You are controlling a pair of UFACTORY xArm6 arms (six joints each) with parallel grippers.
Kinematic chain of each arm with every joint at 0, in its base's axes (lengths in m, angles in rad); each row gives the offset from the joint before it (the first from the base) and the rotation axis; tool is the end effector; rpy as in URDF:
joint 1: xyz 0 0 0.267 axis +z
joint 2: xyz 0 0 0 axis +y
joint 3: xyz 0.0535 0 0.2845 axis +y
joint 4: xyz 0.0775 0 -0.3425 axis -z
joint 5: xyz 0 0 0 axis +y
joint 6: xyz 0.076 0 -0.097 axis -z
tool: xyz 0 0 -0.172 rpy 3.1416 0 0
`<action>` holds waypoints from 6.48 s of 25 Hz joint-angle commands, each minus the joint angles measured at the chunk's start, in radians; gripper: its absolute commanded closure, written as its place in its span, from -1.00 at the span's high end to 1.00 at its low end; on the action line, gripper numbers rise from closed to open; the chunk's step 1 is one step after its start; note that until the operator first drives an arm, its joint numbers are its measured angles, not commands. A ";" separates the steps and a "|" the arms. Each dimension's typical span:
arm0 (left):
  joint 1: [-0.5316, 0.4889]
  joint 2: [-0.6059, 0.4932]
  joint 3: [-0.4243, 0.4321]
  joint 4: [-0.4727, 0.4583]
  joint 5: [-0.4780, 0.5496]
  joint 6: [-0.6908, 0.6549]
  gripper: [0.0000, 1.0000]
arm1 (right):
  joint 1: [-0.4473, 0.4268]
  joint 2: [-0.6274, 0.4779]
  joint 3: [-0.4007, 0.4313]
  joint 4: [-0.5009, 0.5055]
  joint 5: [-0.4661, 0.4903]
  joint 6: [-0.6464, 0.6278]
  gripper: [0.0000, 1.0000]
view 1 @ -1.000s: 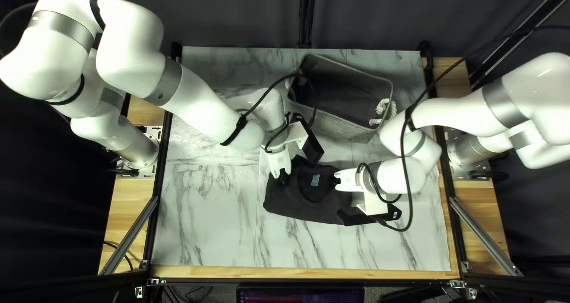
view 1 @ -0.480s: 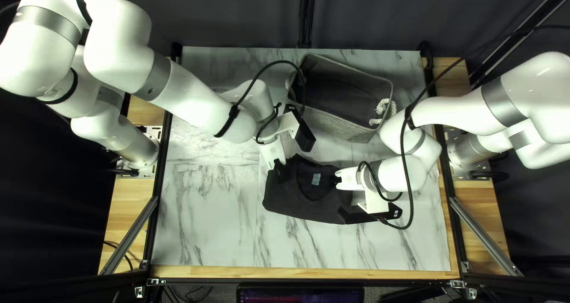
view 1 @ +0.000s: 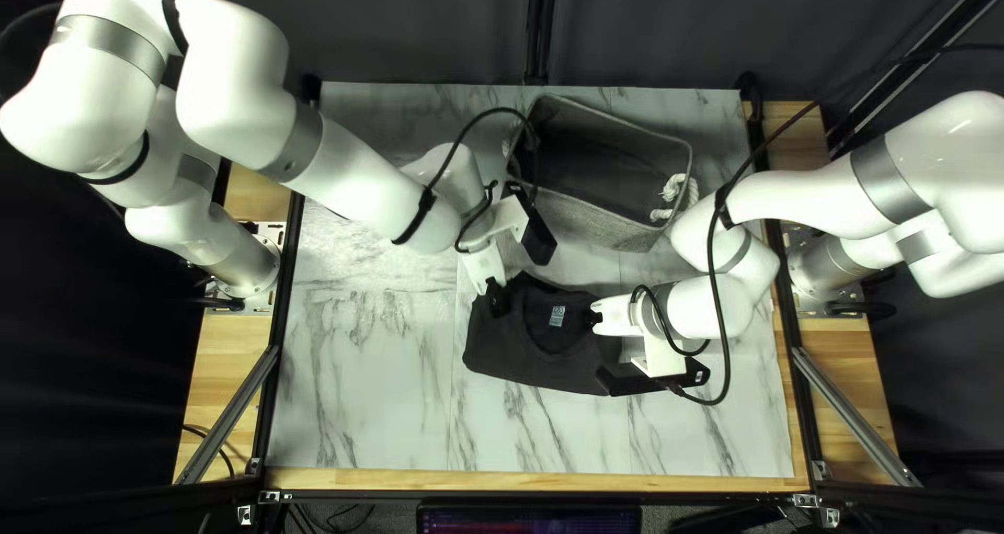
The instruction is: Pick up a folded sweatshirt and place it into a fabric basket
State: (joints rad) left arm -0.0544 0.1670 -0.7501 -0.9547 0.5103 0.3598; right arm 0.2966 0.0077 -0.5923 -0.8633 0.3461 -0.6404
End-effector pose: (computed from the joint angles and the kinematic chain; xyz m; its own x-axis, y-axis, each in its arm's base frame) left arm 0.4680 -0.0787 0.0478 0.9094 0.4143 0.0365 0.3511 -0.8119 0.4664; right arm 0.4371 0.1179 0.0686 -0.1087 0.9723 -0.2069 0.9118 0.1804 0.3689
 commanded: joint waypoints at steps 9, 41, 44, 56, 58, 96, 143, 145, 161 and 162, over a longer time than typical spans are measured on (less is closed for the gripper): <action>-0.008 0.073 -0.049 -0.086 0.020 0.061 1.00 | 0.014 -0.014 0.008 -0.005 0.013 0.011 -1.00; 0.050 -0.114 -0.080 0.201 0.260 -0.110 -1.00 | 0.040 -0.160 0.014 0.128 0.149 -0.120 -1.00; 0.095 -0.150 -0.098 0.257 0.324 -0.129 -1.00 | 0.037 -0.218 0.027 0.156 0.189 -0.155 -1.00; 0.351 -0.094 -0.430 0.451 0.675 -0.121 -1.00 | -0.144 -0.594 0.171 0.326 0.317 -0.498 -1.00; 0.395 -0.043 -0.521 0.468 0.733 -0.106 -1.00 | -0.223 -0.669 0.200 0.377 0.326 -0.607 -1.00; 0.588 0.453 -1.139 0.560 0.875 0.062 -1.00 | -0.847 -0.682 0.400 0.758 -0.019 -1.262 -1.00; 0.517 0.307 -0.822 0.568 0.662 0.066 1.00 | -0.730 -0.653 0.440 0.612 -0.036 -0.984 1.00; 0.505 0.276 -0.799 0.572 0.659 0.063 1.00 | -0.715 -0.692 0.430 0.600 0.007 -0.973 1.00; 0.334 -0.251 -0.376 0.685 0.741 -0.062 1.00 | -0.686 -0.746 0.424 0.695 0.067 -0.977 1.00; 0.323 -0.265 -0.357 0.688 0.741 -0.071 1.00 | -0.686 -0.748 0.420 0.718 0.074 -0.989 1.00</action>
State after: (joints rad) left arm 0.3011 -0.0479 -1.1660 -0.2735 1.2449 0.3170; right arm -0.3883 -0.7376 -0.1664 -0.1973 0.4116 -1.6013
